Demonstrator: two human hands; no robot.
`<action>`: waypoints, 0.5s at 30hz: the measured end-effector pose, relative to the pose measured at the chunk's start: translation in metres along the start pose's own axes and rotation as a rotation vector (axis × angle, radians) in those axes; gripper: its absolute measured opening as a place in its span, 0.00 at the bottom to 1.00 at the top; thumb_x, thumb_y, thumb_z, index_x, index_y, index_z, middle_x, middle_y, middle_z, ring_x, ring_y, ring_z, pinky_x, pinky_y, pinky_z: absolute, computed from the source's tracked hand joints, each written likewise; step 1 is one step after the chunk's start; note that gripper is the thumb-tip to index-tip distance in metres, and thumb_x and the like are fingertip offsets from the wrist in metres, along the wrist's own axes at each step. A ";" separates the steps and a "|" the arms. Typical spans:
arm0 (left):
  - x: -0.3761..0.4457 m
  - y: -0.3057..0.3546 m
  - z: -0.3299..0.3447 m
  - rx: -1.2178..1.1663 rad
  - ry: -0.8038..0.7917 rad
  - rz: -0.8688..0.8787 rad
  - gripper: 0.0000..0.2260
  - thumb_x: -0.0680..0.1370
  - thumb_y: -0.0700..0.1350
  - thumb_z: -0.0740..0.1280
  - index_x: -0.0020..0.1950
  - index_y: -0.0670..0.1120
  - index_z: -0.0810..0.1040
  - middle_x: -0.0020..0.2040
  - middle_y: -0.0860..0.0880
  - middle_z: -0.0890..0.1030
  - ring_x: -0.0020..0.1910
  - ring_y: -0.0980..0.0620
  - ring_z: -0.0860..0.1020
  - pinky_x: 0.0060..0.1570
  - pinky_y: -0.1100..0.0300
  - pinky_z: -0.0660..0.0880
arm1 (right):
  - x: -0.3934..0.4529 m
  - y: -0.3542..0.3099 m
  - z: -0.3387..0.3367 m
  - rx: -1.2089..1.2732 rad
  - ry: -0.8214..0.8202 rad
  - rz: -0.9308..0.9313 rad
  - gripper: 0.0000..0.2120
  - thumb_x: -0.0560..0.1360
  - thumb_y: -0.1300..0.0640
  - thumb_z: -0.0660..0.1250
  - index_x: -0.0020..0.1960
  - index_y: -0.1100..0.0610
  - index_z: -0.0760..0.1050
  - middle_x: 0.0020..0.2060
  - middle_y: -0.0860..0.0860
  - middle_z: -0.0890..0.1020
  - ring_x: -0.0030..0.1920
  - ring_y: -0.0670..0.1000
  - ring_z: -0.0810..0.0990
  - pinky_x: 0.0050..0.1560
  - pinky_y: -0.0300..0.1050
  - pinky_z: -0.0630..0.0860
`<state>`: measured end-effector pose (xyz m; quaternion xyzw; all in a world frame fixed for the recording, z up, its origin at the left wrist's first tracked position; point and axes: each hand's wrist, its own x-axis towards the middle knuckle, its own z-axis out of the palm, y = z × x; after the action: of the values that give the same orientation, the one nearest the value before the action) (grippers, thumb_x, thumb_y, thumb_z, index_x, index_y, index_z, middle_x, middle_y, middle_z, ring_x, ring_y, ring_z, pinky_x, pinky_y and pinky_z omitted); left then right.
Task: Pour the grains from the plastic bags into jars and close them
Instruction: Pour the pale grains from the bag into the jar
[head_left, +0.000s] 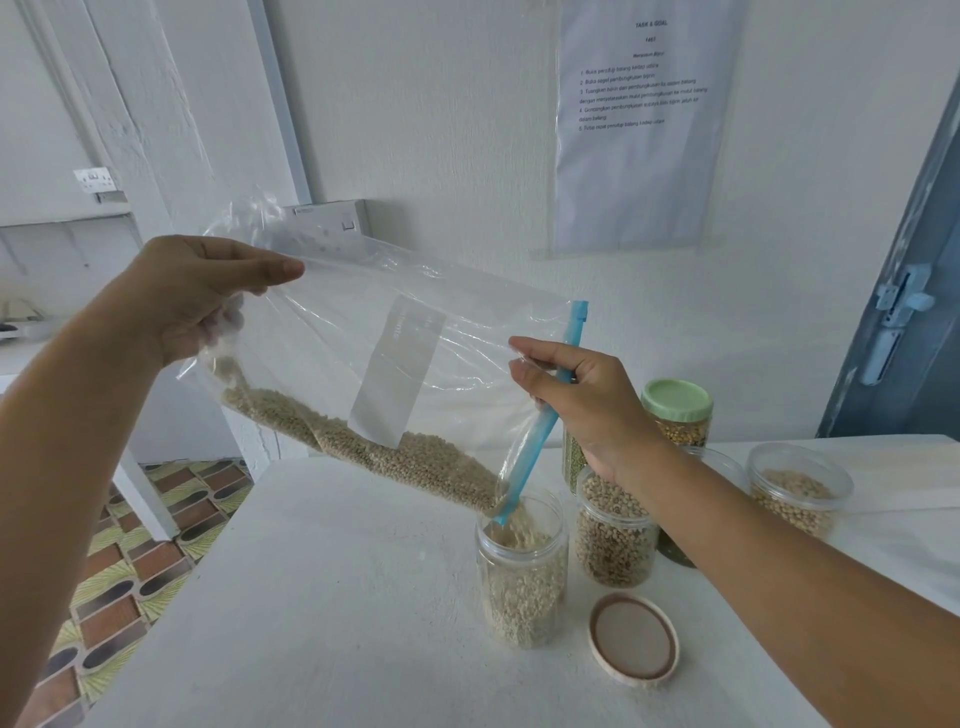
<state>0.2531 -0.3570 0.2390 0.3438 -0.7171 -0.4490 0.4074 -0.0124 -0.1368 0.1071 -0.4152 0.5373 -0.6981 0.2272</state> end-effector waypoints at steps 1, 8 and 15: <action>0.000 0.001 0.001 -0.002 0.003 -0.003 0.22 0.54 0.57 0.86 0.42 0.51 0.89 0.32 0.55 0.79 0.30 0.53 0.67 0.36 0.57 0.63 | 0.000 0.000 0.000 0.002 -0.001 -0.001 0.14 0.78 0.60 0.74 0.63 0.54 0.84 0.52 0.47 0.84 0.38 0.37 0.79 0.49 0.34 0.76; -0.001 0.002 0.003 -0.004 0.018 -0.010 0.18 0.57 0.57 0.84 0.41 0.50 0.89 0.32 0.53 0.78 0.32 0.53 0.66 0.36 0.57 0.63 | 0.001 0.001 -0.001 -0.002 -0.004 0.005 0.14 0.78 0.59 0.74 0.63 0.53 0.84 0.51 0.46 0.84 0.38 0.38 0.78 0.50 0.35 0.76; -0.001 0.002 0.003 0.013 0.015 -0.008 0.17 0.58 0.57 0.83 0.41 0.51 0.89 0.32 0.54 0.79 0.30 0.53 0.66 0.27 0.61 0.65 | 0.001 0.002 -0.001 0.011 -0.005 0.009 0.14 0.77 0.60 0.74 0.62 0.52 0.84 0.49 0.45 0.84 0.37 0.38 0.78 0.50 0.35 0.76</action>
<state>0.2508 -0.3548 0.2400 0.3528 -0.7156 -0.4432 0.4087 -0.0141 -0.1379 0.1054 -0.4131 0.5349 -0.6990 0.2339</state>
